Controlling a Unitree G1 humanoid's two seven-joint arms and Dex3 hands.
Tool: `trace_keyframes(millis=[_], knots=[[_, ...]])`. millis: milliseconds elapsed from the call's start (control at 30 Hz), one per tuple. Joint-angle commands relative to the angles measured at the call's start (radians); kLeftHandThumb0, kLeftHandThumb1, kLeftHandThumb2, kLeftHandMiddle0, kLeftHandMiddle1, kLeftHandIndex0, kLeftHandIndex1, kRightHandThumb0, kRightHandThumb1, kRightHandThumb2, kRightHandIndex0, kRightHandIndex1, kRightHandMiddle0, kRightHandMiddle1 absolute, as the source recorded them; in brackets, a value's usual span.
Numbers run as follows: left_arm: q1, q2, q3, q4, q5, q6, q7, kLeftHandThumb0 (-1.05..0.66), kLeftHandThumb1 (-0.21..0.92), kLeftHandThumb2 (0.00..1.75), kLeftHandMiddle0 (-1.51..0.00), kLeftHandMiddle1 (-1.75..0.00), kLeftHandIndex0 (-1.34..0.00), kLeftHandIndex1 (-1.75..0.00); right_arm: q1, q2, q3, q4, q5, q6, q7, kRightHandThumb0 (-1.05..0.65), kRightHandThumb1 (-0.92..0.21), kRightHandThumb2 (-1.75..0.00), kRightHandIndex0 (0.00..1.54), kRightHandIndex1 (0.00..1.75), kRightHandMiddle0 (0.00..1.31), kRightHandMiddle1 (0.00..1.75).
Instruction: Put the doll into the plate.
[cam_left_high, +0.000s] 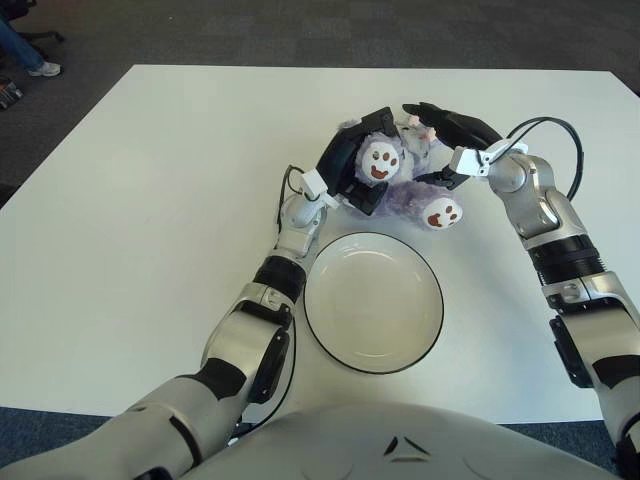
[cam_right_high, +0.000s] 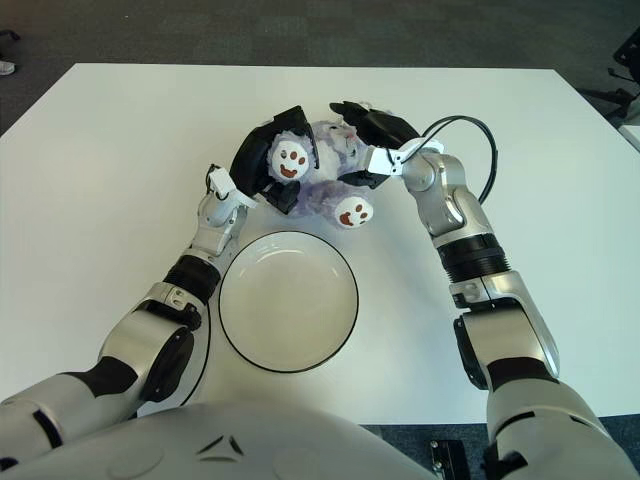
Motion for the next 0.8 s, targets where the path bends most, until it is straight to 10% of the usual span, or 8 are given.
trace_keyframes(millis=[0, 767], knots=[[0.012, -0.003, -0.002, -0.021, -0.006, 0.023, -0.010, -0.01, 0.15, 1.47, -0.64, -1.71, -0.64, -1.68, -0.037, 0.012, 0.020, 0.065, -0.021, -0.038, -0.049, -0.45, -0.43, -0.93, 0.21, 0.20, 0.00, 0.36], [0.013, 0.022, -0.023, -0.044, 0.140, 0.014, 0.090, -0.01, 0.15, 1.48, -0.64, -1.72, -0.63, -1.69, -0.134, 0.063, 0.059, 0.319, -0.007, -0.203, -0.114, -0.57, -0.92, -0.76, 0.17, 0.22, 0.00, 0.39]])
